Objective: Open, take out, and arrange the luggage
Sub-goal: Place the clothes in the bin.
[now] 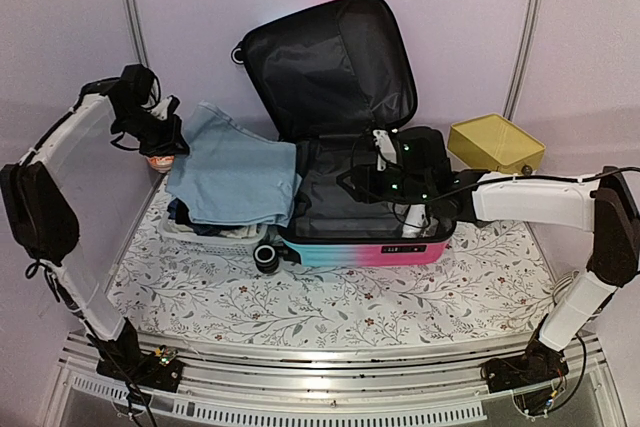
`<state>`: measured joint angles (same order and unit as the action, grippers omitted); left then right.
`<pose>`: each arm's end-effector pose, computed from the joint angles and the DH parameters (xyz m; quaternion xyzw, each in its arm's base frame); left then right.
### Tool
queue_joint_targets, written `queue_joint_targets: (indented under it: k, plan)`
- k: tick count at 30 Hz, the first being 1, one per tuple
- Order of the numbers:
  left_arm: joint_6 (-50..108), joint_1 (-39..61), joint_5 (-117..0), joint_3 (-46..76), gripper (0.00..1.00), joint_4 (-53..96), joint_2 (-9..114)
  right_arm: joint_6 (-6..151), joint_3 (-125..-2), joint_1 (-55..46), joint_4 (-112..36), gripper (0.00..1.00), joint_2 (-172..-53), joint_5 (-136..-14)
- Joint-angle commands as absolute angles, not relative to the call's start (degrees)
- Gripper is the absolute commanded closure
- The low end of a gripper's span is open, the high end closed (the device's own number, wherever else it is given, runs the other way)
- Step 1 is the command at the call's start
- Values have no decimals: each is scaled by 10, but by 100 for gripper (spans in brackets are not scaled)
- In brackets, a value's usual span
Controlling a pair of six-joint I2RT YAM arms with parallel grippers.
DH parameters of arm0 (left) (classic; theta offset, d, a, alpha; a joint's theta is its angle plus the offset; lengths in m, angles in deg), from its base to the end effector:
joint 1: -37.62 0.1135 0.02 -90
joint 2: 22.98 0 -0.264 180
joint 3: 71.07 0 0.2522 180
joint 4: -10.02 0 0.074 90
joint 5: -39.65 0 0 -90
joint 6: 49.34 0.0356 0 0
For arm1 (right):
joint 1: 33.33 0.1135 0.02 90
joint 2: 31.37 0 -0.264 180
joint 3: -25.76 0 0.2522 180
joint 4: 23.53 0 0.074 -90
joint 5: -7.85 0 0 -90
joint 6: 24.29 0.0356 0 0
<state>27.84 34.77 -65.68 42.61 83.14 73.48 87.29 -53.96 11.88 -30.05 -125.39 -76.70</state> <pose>0.3504 -0.0269 0.3608 -0.0434 0.9473 -0.1659 0.2705 0.2690 0.2757 0.2757 -0.1948 0.7994 0.3448 0.4519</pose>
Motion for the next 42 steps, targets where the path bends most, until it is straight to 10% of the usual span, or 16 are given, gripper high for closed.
queue_joint_targets:
  k: [1,22,29,32,37,42]
  plan:
    - [348,369,-593,477,99,842,802,862,-567,118,-317,58,-1230,-755]
    - [331,413,-529,598,90,898,964,870,-564,118,-331,58,-1233,-751]
    - [289,420,-544,540,5,860,876,872,-556,118,-331,58,-1229,-755]
    - [284,410,-642,484,20,789,805,872,-555,118,-331,58,-1228,-753]
    - [239,370,-780,370,100,618,724,878,-555,118,-324,58,-1232,-744]
    - [150,354,-798,214,100,401,699,888,-548,118,-314,58,-1233,-730]
